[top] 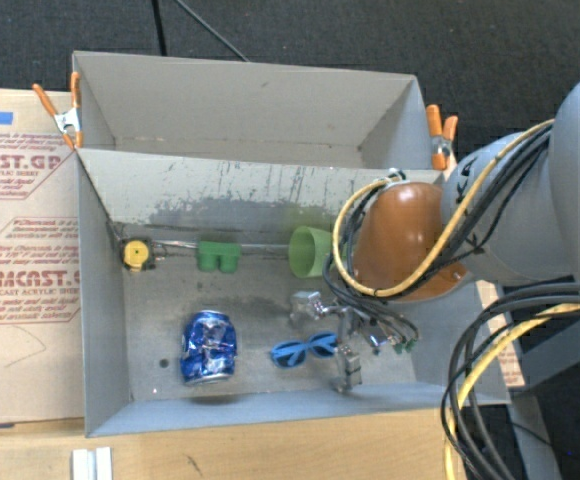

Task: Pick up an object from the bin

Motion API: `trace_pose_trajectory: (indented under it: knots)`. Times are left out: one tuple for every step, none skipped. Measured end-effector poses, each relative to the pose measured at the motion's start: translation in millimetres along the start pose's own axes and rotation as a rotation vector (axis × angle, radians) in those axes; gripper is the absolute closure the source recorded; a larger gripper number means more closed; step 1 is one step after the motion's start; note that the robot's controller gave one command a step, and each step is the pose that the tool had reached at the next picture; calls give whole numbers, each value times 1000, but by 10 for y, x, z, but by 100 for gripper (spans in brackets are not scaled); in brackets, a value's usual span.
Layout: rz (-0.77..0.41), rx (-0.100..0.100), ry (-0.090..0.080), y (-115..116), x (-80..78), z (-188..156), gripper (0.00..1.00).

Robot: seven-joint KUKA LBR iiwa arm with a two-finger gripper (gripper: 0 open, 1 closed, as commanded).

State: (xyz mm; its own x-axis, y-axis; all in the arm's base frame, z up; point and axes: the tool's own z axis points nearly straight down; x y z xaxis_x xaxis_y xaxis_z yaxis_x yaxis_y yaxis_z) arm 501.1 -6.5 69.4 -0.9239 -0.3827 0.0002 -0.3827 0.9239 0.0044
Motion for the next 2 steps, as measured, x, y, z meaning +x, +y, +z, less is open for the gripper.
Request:
trace_pose_trajectory:
  knots:
    - [4,3,-1,-33,1,-3,100]
    - [-61,9,-10,-327,-392,-1431,100]
